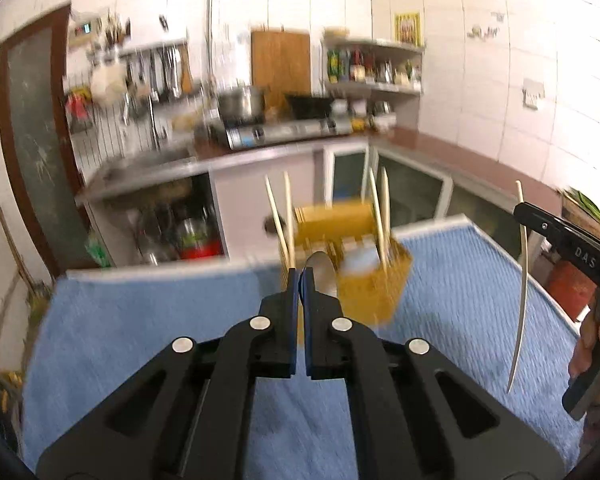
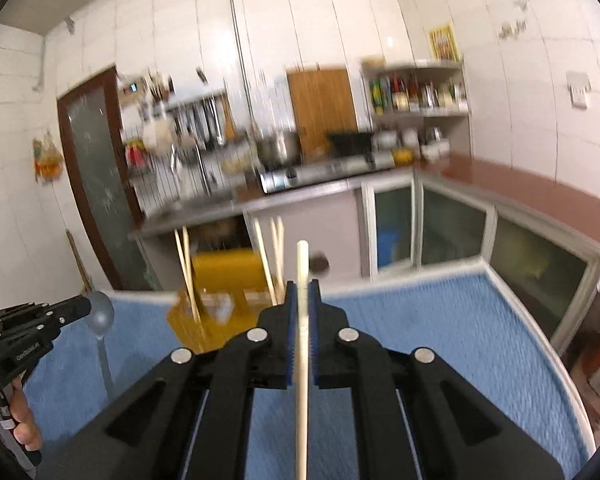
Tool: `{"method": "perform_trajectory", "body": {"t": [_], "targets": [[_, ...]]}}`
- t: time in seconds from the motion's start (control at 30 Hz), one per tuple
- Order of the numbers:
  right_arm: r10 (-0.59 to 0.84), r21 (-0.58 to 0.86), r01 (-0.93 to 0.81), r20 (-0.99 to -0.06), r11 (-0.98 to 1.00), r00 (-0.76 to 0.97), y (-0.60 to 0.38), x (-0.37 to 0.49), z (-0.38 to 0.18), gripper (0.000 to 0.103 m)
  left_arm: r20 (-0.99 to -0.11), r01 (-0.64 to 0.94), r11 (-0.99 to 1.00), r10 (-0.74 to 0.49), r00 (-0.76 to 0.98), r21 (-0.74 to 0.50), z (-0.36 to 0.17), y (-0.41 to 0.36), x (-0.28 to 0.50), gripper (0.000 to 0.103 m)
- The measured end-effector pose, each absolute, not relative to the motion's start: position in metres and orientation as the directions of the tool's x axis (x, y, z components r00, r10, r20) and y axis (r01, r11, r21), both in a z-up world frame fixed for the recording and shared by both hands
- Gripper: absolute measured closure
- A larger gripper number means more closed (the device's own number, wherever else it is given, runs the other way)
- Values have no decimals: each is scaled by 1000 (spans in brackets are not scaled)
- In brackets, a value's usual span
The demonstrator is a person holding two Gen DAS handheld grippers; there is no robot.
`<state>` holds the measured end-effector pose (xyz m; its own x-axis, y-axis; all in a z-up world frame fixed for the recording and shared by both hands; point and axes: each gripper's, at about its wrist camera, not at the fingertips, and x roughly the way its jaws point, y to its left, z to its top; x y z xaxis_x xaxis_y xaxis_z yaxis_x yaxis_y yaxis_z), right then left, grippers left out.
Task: Organize utensils
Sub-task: 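Carry the spoon in the left tool into the holder while the right tool inserts its chopstick, then open both tools to release spoon and chopstick and withdraw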
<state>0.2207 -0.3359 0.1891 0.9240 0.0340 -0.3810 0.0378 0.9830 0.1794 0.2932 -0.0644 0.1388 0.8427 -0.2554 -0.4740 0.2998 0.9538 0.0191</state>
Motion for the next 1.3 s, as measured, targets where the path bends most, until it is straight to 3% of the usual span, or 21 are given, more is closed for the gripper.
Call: {"method": "perform_trajectory", "body": {"t": [0.33, 0.57, 0.9, 1.13, 1.3], "targets": [[1, 163, 21, -135, 986, 991, -313, 287, 229, 97, -258, 245, 967, -218, 941, 75, 200, -75, 350, 103], [-21, 149, 24, -20, 989, 1000, -298, 319, 238, 97, -164, 228, 966, -207, 964, 122, 189, -98, 391, 103], [7, 180, -6, -5, 984, 1000, -293, 353, 195, 97, -268, 261, 959, -224, 937, 111, 113, -110, 424, 103], [60, 125, -47, -97, 991, 993, -284, 357, 151, 97, -321, 280, 956, -239, 917, 88, 81, -104, 423, 103], [67, 134, -45, -163, 990, 984, -289, 355, 129, 97, -377, 290, 957, -267, 887, 5, 69, -92, 424, 102]]}}
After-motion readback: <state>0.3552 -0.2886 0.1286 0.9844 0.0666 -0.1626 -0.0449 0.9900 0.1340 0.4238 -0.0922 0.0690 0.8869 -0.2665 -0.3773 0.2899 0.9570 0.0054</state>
